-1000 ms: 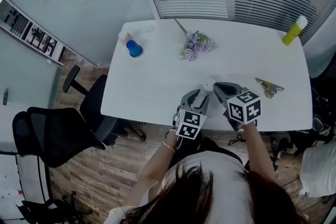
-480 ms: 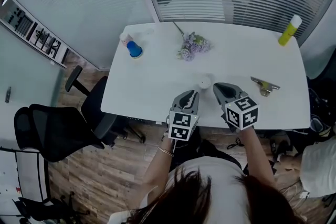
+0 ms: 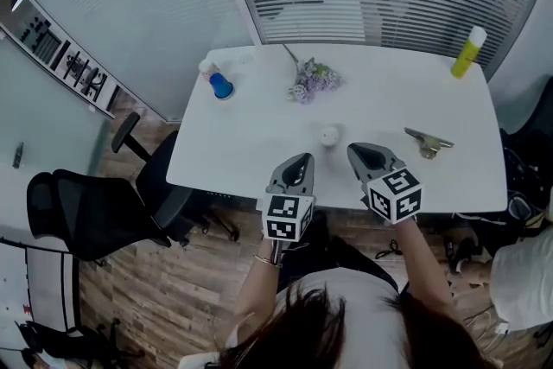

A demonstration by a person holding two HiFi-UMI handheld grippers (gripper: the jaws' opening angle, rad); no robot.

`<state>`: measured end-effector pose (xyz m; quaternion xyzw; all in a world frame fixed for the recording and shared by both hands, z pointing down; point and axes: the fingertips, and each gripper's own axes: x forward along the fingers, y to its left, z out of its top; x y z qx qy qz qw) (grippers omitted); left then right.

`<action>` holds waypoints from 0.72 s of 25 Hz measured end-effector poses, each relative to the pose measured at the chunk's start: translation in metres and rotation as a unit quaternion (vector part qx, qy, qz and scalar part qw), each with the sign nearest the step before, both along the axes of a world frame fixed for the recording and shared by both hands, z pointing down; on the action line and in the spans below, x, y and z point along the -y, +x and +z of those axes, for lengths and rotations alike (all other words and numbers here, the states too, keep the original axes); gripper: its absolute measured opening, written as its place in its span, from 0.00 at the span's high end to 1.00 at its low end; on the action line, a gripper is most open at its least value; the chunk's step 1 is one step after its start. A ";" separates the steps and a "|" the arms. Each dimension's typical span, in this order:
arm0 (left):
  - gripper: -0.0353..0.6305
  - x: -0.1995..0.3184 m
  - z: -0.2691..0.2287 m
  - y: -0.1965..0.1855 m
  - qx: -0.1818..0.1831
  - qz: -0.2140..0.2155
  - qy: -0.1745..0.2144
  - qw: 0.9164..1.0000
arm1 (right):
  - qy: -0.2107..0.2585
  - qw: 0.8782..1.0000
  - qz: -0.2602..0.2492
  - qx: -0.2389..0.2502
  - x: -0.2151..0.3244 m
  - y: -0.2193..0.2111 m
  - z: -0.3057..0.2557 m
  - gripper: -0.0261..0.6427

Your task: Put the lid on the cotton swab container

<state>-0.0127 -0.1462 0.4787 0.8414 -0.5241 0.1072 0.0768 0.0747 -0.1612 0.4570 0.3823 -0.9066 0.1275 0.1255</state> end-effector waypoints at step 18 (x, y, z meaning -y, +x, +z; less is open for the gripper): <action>0.92 -0.020 -0.068 0.008 -0.026 0.008 0.044 0.999 | 0.058 0.996 0.064 0.027 -0.027 0.029 -0.040 0.92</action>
